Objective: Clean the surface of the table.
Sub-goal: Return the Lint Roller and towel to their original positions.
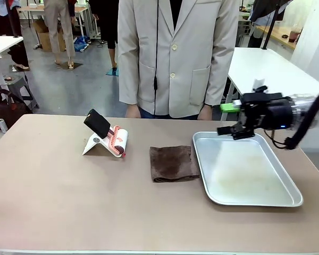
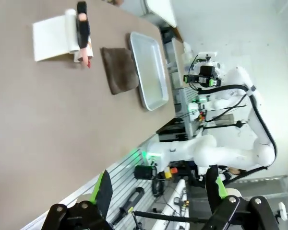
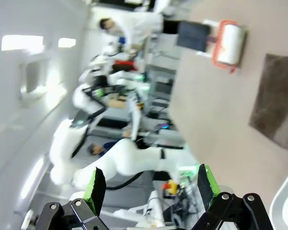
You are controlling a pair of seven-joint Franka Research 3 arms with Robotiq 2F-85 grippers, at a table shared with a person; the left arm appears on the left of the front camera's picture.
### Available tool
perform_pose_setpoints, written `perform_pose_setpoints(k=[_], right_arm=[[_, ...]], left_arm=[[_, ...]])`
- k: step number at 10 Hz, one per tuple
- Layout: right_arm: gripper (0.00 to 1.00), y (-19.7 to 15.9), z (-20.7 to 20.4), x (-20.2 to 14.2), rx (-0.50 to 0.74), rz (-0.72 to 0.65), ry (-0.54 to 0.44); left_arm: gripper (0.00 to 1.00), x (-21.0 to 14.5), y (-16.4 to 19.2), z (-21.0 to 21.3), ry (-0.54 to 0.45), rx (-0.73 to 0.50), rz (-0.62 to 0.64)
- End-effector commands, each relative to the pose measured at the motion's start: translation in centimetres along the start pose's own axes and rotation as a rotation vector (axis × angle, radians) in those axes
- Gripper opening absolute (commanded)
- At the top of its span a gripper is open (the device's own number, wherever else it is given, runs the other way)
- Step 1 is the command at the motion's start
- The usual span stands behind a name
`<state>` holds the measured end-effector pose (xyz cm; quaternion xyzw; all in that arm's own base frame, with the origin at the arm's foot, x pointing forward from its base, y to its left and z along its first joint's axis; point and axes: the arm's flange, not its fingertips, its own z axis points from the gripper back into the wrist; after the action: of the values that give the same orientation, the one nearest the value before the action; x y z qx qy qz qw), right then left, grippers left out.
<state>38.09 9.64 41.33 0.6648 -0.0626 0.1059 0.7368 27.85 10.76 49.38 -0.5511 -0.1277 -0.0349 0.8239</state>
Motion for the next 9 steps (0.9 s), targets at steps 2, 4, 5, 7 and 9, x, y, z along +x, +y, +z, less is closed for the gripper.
perform_pose_setpoints(k=[2,4,5,7,9], right_arm=[[1.00,0.1,4.9,-0.5,0.152,0.041,0.044],[1.00,-0.2,5.3,-0.7,0.144,0.042,-0.002],[1.00,-0.5,5.3,-0.6,0.118,0.034,-0.042],[1.00,-0.1,5.9,-1.1,0.138,0.009,-0.006],[1.00,-0.1,5.9,-1.1,0.138,0.009,-0.006]], left_arm=[[1.00,3.2,4.7,0.2,0.061,-0.160,0.045],[1.00,5.4,6.1,-0.7,0.104,-0.192,0.055],[1.00,5.8,6.2,-1.0,0.096,-0.210,0.058],[1.00,4.7,6.6,-1.7,0.090,-0.178,0.077],[1.00,4.7,6.6,-1.7,0.090,-0.178,0.077]])
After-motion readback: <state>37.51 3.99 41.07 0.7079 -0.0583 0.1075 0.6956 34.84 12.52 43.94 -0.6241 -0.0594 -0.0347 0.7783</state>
